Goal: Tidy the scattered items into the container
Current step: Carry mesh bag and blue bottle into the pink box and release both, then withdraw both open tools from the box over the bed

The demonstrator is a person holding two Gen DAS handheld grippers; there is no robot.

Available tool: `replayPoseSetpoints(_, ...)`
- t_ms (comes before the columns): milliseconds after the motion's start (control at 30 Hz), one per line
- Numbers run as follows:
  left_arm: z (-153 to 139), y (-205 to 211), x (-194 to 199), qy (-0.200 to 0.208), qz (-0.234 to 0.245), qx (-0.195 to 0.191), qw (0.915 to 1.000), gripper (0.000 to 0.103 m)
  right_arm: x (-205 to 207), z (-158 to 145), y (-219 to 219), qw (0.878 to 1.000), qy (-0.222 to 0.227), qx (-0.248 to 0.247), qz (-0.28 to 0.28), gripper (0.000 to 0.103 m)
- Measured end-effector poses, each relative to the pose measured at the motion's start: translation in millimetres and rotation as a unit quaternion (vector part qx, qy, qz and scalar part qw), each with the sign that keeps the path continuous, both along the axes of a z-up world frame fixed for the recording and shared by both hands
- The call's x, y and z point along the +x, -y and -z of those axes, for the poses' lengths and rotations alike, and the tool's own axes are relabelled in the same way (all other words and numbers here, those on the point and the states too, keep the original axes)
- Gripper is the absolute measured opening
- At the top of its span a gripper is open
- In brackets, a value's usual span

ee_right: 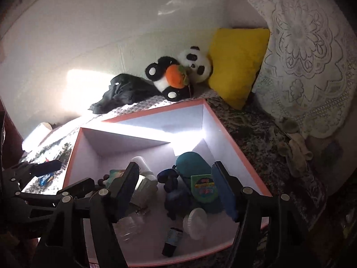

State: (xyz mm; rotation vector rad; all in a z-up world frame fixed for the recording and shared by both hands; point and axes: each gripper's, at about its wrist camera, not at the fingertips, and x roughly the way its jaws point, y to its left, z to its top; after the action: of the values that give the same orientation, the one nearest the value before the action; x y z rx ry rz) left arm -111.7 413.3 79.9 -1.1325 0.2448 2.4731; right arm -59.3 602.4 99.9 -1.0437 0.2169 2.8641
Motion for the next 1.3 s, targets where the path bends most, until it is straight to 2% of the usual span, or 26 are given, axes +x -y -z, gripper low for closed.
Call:
replayPoseSetpoints(167, -24.8, 23.2, 21.3, -0.023, -0.011, 0.011, 0.9996, 0.088, 17.9, -18.5, 23.9, 1.000, -0.013, 0.008, -0.015, 0.071)
replayPoseSetpoints(367, -50.9, 76.6, 58.1, -0.061, -0.058, 0.007, 0.9965, 0.089, 48.2, -46.0, 75.3, 0.998, -0.039, 0.019, -0.047, 0.074)
replayPoseSetpoints(467, -52.8, 112.4, 77.5, -0.065, -0.091, 0.003, 0.9937, 0.091, 64.2, -52.4, 107.8, 0.997, -0.045, 0.018, -0.067, 0.077)
replayPoseSetpoints(567, -47.3, 152.0, 101.7, -0.084, -0.138, -0.021, 0.9867, 0.098, 80.0, -50.4, 144.6, 0.995, -0.049, 0.013, -0.088, 0.082)
replayPoseSetpoints(700, -27.6, 210.0, 128.4, -0.084, -0.195, -0.043, 0.9762, 0.102, 99.4, -31.9, 202.1, 0.992, -0.038, 0.017, -0.122, 0.085)
replayPoseSetpoints(833, -5.4, 269.4, 150.1, -0.066, -0.245, -0.034, 0.9668, 0.102, 114.2, -5.3, 257.7, 0.988, -0.021, 0.022, -0.154, 0.085)
replayPoseSetpoints(1000, 22.6, 323.0, 167.3, -0.040, -0.284, -0.019, 0.9576, 0.103, 121.7, 29.2, 310.7, 0.983, 0.007, 0.035, -0.180, 0.085)
replayPoseSetpoints(1133, 46.0, 339.5, 169.0, -0.045, -0.316, -0.086, 0.9439, 0.103, 122.1, 54.8, 339.4, 0.980, 0.030, 0.039, -0.191, 0.085)
replayPoseSetpoints(1167, 51.7, 343.8, 169.3, -0.043, -0.320, -0.093, 0.9420, 0.103, 121.1, 60.2, 344.8, 0.980, 0.035, 0.040, -0.192, 0.085)
replayPoseSetpoints(1300, 70.8, 362.5, 169.7, -0.024, -0.316, -0.061, 0.9463, 0.103, 112.5, 78.9, 361.6, 0.979, 0.051, 0.041, -0.193, 0.085)
